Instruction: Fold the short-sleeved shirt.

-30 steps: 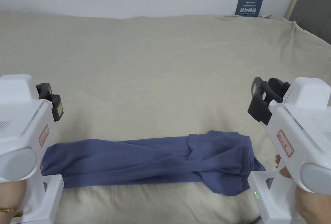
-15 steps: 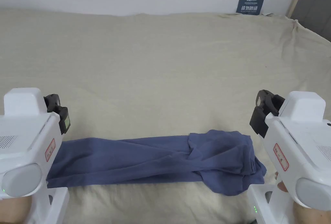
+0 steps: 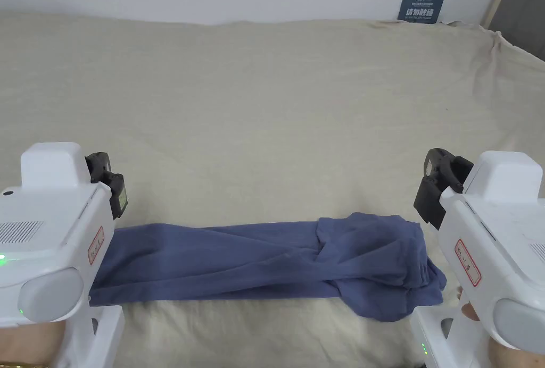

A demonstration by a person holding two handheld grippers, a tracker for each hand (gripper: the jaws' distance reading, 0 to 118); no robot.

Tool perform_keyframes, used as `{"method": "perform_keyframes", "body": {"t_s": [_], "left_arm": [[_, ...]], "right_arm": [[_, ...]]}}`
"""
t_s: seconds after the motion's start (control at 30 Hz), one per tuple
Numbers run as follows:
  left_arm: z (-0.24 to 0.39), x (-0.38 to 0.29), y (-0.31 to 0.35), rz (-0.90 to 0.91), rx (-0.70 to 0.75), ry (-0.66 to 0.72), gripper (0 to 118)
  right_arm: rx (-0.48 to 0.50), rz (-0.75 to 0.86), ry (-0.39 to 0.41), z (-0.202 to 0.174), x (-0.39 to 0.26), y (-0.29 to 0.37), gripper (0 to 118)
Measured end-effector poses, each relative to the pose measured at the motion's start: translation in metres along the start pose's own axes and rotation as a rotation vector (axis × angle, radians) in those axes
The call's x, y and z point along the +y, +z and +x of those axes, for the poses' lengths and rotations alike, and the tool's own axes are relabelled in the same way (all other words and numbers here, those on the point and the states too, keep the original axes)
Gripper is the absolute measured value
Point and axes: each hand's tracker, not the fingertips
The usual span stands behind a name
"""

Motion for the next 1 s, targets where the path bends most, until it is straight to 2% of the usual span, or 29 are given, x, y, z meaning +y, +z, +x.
{"method": "perform_keyframes", "body": {"t_s": [0.83, 1.0], "left_arm": [[0.001, 0.006, 0.001, 0.000, -0.015, -0.004, 0], [-0.027, 0.024, -0.012, -0.134, -0.112, 0.119, 0]], "right_arm": [[0.003, -0.004, 0.007, -0.001, 0.003, 0.000, 0], [0.007, -0.006, 0.014, -0.001, 0.003, -0.001, 0]]}}
